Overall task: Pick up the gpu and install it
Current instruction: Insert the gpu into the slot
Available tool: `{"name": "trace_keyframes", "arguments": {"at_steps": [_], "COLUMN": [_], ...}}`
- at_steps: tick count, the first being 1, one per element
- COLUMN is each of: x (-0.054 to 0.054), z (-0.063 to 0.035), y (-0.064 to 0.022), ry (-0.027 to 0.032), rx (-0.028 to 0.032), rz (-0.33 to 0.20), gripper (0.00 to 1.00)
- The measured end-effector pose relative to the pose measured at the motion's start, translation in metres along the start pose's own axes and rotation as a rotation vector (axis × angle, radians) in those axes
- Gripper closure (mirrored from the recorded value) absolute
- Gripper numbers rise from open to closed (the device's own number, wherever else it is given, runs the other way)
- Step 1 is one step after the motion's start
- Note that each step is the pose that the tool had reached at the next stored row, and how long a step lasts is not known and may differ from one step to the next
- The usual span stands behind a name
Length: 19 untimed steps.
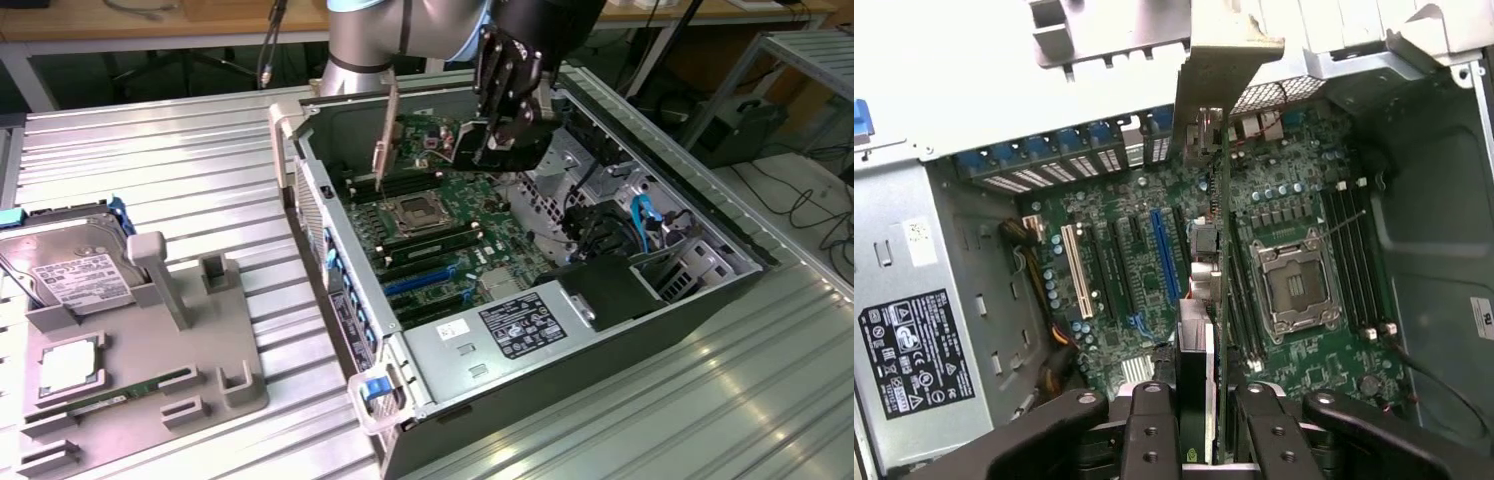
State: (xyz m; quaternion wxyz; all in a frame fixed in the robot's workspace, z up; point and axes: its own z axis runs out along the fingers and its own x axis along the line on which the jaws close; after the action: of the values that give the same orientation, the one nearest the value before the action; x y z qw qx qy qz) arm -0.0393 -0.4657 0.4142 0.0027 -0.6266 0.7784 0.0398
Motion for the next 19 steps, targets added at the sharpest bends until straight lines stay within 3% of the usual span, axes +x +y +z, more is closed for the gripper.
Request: {"name": "trace_keyframes", "arguments": {"at_steps": [6,8,11,12,19], "x": [-0.0002,-0.0002,-0.0001,-0.0001,-0.0001], "z": [0.0007,0.0012,0.0019,0.0022,0.0031], "y": [-0.0011,-0.0011,-0.0011,-0.0012,-0.0012], "ry": [0.0026,0.0025,0.0007,0.0003,0.0005], "rx": [-0.0014,0.0044,0.0278,0.0318,0.0325], "rz": [-0.03,-0.03,-0.035,-0.036,-0.046], "gripper": [0.73,0.73,0.73,0.73,0.73]}}
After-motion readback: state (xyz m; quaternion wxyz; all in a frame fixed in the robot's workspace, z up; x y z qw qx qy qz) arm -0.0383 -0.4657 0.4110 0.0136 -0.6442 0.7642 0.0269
